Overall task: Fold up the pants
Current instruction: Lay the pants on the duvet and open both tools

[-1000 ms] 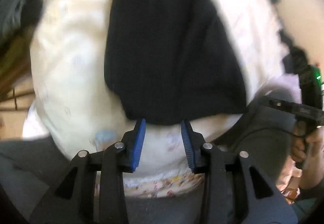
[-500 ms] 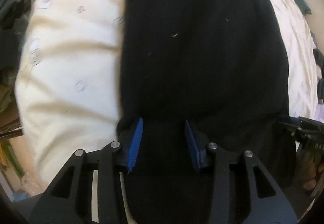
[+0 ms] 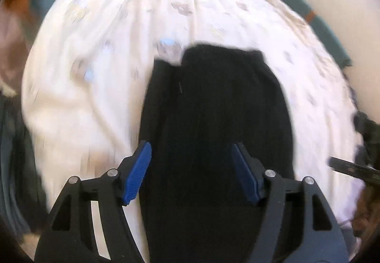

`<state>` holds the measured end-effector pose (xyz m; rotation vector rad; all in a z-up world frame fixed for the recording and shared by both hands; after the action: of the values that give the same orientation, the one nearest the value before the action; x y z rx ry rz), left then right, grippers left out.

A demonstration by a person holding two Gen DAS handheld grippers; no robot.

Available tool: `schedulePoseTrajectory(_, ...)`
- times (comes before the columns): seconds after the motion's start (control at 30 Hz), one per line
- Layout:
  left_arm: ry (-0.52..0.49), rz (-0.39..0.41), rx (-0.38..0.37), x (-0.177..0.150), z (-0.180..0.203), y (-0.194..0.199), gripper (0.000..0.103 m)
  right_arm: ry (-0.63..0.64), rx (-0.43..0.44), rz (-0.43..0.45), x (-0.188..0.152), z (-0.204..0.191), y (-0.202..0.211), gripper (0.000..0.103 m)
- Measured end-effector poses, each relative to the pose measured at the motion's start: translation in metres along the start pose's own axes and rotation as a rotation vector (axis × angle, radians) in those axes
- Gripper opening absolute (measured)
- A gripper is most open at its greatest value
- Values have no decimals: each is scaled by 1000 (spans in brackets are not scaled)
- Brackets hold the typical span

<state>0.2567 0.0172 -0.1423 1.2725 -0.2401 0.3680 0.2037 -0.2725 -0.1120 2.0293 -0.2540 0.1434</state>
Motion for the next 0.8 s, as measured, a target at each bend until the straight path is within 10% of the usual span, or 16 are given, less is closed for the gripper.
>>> schedulePoseTrajectory(0.07, 10, -6, 5, 26, 0, -32, 62, -6, -43, 22, 30, 11, -8, 46)
schedulePoseTrajectory(0.2, -15, -46, -44, 31, -1, -61, 6, -33, -100, 15, 60, 23, -29, 46)
schedulePoseTrajectory(0.33, -190, 79, -15, 30, 13, -29, 3, -12, -123, 1, 74, 18, -50, 46)
schedulePoseTrajectory(0.4, -93, 126, -23, 46, -15, -9, 3, 23, -129, -3, 79, 12, -53, 46)
schedulePoseTrajectory(0.53, -86, 47, 132, 41, -44, -34, 4, 67, -127, -18, 84, 9, -68, 46)
schedulePoseTrajectory(0.67, -96, -4, 209, 37, -39, -54, 22, 134, -42, 11, 94, -28, -82, 47)
schedulePoseTrajectory(0.8, -108, 141, 229, 33, -26, -26, 39, 224, 3, -16, 98, -72, -112, 47)
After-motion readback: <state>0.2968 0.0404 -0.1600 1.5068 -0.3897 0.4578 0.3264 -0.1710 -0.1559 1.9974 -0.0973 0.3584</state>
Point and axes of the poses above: each gripper's, at about its wrist camera, not at the fingertips, and y roughly against the way its jaws point, z to its right, x to its top, the point moved 5 cm from there along -y, roughly the way its jaws point, and after that the axes turned 2 degrees about -x, right-handed, at the moved point
